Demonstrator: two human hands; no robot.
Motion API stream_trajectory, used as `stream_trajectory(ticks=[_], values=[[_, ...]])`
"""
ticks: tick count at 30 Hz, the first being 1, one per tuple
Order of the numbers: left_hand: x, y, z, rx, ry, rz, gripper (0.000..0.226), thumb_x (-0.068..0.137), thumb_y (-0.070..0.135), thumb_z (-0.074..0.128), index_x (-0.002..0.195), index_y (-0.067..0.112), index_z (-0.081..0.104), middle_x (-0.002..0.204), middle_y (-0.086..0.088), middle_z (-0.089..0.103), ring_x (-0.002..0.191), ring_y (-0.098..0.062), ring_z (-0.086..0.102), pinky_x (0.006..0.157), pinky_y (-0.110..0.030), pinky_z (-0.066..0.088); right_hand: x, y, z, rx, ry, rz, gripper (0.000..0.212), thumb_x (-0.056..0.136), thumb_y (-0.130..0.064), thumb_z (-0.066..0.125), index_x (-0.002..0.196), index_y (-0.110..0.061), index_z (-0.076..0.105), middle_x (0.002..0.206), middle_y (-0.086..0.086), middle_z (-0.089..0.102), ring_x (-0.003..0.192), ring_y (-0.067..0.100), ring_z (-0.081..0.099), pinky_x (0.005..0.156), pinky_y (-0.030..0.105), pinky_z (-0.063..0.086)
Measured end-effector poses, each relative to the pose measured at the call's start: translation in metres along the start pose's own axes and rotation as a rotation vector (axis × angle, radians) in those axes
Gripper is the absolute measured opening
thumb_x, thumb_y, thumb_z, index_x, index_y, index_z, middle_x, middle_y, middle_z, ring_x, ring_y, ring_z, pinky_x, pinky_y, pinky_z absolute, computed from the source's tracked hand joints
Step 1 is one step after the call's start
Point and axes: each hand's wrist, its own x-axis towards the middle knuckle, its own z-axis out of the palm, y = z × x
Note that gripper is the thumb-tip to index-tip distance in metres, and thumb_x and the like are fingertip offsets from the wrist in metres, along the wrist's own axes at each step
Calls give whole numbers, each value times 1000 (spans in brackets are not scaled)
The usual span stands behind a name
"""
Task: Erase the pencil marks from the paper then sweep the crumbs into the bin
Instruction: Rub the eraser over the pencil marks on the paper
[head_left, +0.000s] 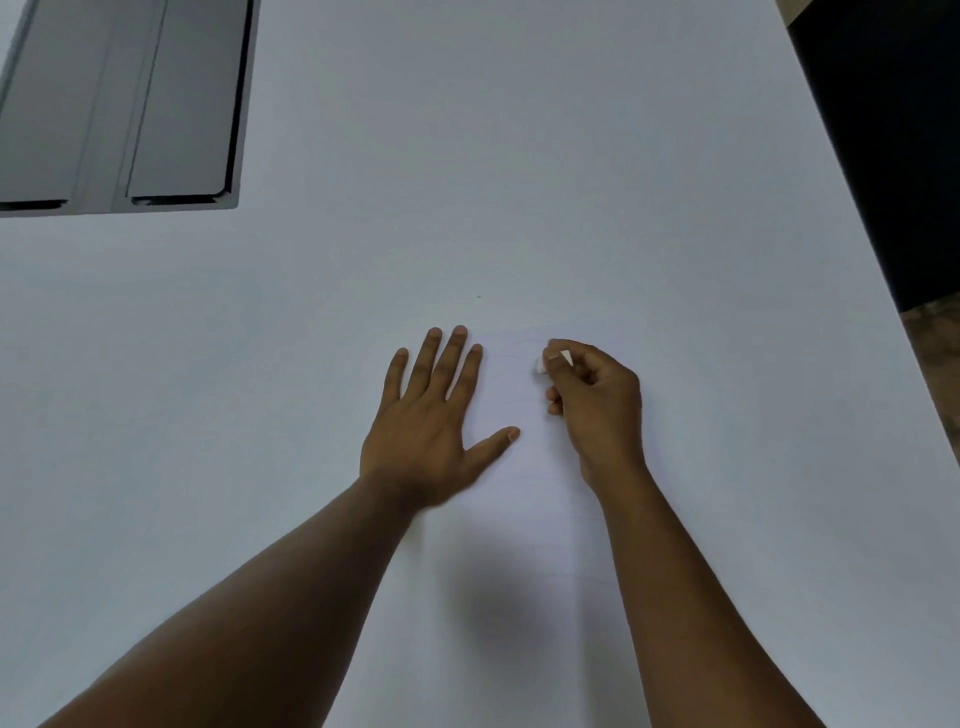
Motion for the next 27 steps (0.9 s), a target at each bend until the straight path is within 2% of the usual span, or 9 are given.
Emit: stream_trajectory(ticks=[5,10,15,18,21,24,27], values=[[1,-1,1,19,-12,8,88,95,80,17,164,28,-2,172,1,-13,157,-20,-18,128,-52,-1,-1,-1,14,-59,29,-17,9,89,-26,71,97,-25,72,80,-7,73,73,9,71,72,24,58],[2,-1,0,24,-37,-2,93,92,82,6,165,23,-1,172,-1,-12,158,-21,-17,127,-53,0,-3,2,36,-378,104,-271,12,88,-31,72,87,-18,71,70,-10,66,65,9,63,61,22,53],[2,-2,0,31,-50,-1,99,92,82,5,164,16,0,172,-2,-10,158,-20,-16,127,-53,1,-3,0,55,-578,88,-396,15,91,-31,65,86,-16,66,69,-11,59,65,8,57,63,22,47],[2,-1,-1,24,-53,0,101,90,83,3,164,15,2,172,-2,-9,158,-20,-16,127,-53,0,-2,-4,60,-664,78,-418,17,93,-30,61,84,-15,62,71,-8,60,66,10,57,64,24,47],[2,-1,1,30,-46,-4,98,93,82,8,164,14,-1,172,-3,-10,158,-21,-16,127,-53,-1,4,-7,53,-709,164,-407,18,92,-25,61,80,-11,59,73,0,64,65,15,58,61,25,44],[2,0,2,18,-36,-15,98,94,82,12,164,15,-3,172,-2,-12,157,-20,-17,127,-51,-5,12,-8,33,-662,266,-336,19,90,-21,62,75,-12,55,69,-1,61,59,15,54,58,22,37],[3,-1,2,22,-36,-16,97,94,82,11,164,17,-3,172,-1,-13,157,-20,-18,127,-51,-6,8,-5,27,-612,279,-334,16,90,-21,64,79,-9,61,66,-4,59,59,13,54,58,22,40]])
